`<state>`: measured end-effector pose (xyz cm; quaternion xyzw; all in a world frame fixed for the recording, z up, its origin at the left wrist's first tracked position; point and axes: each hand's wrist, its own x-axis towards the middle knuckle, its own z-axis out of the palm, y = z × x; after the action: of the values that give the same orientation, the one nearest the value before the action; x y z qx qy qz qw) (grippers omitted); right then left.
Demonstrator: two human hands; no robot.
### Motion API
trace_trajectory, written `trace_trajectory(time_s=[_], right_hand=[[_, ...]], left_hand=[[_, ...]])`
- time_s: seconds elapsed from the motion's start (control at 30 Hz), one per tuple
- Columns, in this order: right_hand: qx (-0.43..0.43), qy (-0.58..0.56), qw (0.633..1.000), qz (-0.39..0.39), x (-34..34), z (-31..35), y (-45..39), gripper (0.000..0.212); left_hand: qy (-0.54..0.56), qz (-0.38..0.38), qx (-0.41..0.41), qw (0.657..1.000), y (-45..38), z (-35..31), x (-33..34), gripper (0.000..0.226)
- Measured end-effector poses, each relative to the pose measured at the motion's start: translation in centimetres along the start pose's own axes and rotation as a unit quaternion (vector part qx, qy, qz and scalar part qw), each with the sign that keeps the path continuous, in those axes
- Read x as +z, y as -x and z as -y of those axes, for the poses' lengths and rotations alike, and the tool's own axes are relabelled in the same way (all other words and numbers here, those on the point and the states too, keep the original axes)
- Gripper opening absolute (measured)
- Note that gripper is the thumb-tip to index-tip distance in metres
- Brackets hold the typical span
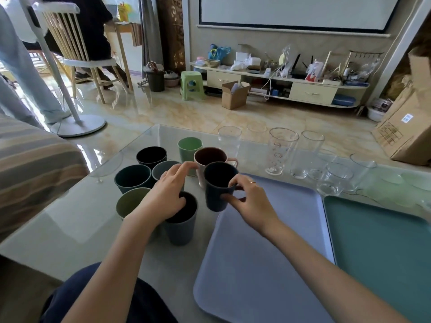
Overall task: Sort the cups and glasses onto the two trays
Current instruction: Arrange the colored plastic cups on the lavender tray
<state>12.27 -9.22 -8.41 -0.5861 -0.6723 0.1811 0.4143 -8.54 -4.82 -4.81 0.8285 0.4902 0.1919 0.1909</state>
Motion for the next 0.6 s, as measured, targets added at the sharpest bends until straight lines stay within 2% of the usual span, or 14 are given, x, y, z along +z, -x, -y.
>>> trace_trajectory(time_s=[0.03,0.13,0.2,0.4,0.6], right_hand=[[0.007,-0.001,1.000,-0.013,-1.0,-0.4,-0.1,0.018],[0.045,0.006,0.996,-0.076,-3.7,-2.1,-0.7,0.020],[0.077,0.018,0.992,-0.097,-5.0,-3.3,-1.5,0.020],[0.125,0.025,0.988,-0.088,-5.2,-5.5,-3.6,0.019],[0.120,0.035,0.991,-0.039,-4.1,-6.0,-3.8,0.019]], left_hand=[[-0.010,-0.003,0.001,1.000,-0.1,0.0,0.0,0.068],[-0.077,-0.001,0.017,0.997,-0.7,0.5,-0.1,0.030],[-0.093,0.012,0.030,0.995,-1.2,0.9,0.2,0.017],[-0.079,0.004,0.055,0.995,-1.8,0.7,0.6,0.010],[-0.054,-0.018,0.047,0.997,-1.7,-0.4,0.5,0.008]])
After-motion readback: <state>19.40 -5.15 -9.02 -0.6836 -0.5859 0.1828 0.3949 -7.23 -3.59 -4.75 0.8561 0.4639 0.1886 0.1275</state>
